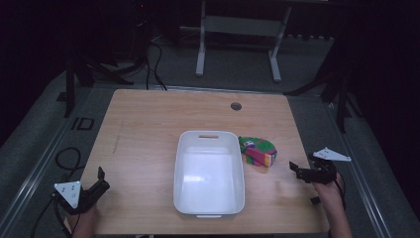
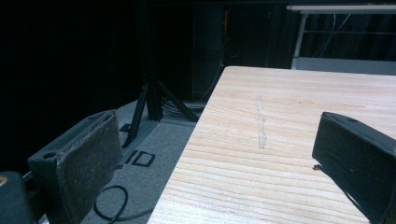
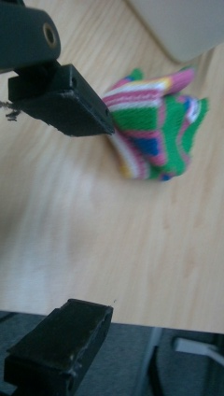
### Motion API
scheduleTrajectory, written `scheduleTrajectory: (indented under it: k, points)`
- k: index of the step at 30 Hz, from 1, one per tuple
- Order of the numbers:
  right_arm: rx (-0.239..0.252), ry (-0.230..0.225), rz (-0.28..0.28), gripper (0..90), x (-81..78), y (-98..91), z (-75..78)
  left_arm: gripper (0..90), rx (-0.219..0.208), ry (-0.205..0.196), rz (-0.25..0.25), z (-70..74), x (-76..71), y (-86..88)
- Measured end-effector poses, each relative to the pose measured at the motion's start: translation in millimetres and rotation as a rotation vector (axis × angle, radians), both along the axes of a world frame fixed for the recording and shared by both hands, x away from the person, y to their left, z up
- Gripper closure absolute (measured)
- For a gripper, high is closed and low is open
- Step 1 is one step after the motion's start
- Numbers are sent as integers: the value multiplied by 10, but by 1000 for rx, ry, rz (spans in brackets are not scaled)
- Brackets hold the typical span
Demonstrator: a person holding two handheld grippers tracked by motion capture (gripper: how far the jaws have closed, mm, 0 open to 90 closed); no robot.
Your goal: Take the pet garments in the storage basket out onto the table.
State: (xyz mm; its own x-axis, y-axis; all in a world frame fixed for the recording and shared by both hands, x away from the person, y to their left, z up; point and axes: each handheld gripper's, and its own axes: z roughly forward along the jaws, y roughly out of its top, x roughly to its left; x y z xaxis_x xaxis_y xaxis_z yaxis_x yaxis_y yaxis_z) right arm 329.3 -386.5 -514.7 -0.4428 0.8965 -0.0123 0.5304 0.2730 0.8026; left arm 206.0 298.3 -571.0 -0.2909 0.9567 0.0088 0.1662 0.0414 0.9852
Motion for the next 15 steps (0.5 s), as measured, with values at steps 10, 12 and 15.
scheduleTrajectory:
  k: [10, 12, 15]
  points:
    - [7, -55, -64, 113, -278, -95, -176, 19, -2, 0, -1, 0, 0, 2]
    - [25, -67, -78, 113, -338, -100, -204, 19, -1, 0, -2, 0, 1, 2]
    - [24, -102, -98, 112, -424, -90, -248, 19, -1, 1, -2, 0, 0, 2]
